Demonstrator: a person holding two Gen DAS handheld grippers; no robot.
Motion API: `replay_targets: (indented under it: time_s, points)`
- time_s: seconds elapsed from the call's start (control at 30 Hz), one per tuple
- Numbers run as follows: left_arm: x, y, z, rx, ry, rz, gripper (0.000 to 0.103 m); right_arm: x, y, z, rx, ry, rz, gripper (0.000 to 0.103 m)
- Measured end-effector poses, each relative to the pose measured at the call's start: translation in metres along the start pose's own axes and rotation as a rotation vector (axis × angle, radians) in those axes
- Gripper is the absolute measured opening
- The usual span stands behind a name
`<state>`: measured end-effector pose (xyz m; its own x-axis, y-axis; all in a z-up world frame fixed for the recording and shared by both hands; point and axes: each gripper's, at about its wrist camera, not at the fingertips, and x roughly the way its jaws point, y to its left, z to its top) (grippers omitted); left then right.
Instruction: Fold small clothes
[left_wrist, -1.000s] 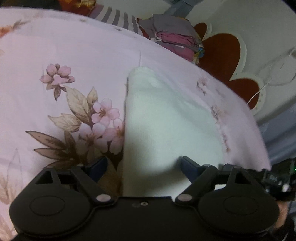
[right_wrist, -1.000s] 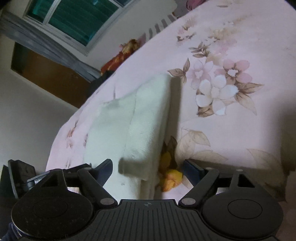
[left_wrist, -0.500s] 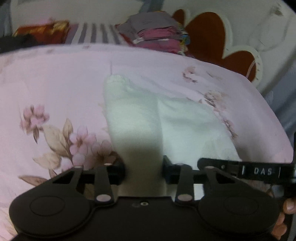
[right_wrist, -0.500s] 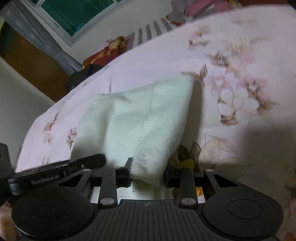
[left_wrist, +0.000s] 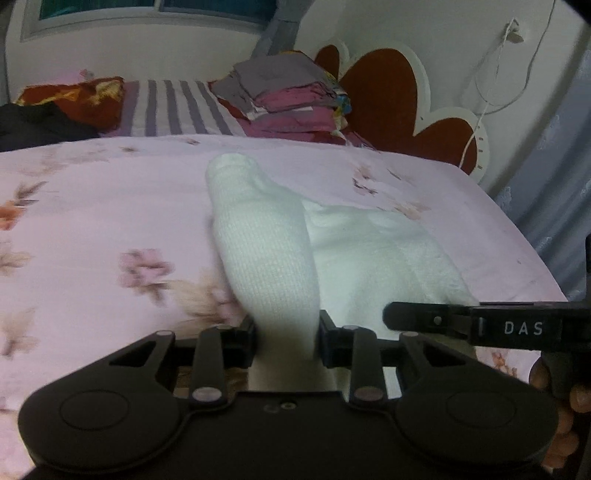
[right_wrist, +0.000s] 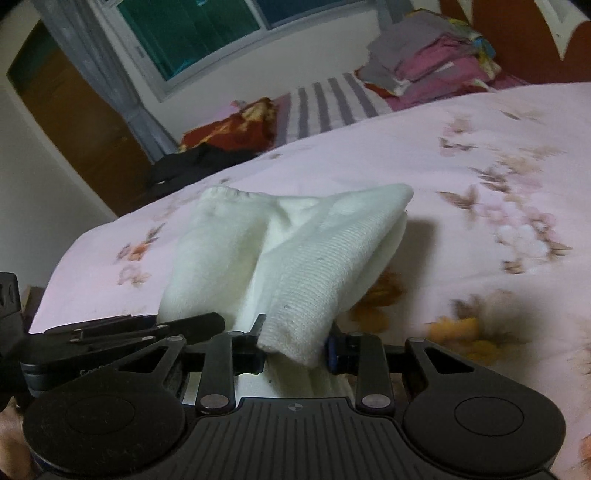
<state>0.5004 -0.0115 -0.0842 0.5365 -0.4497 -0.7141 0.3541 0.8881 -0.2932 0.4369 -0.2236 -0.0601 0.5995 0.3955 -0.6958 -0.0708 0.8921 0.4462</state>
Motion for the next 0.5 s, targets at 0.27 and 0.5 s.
replay_targets:
  time_s: [0.27, 0.5]
  points:
    - [-0.056, 0.081, -0.022, -0.048, 0.006, 0.071, 0.030, 0.045, 0.086, -0.019, -0.046, 0.047, 0.097, 0.029]
    - [-0.056, 0.157, -0.060, -0.216, 0.047, 0.054, 0.043, 0.110, 0.117, -0.048, -0.041, 0.147, 0.097, 0.029]
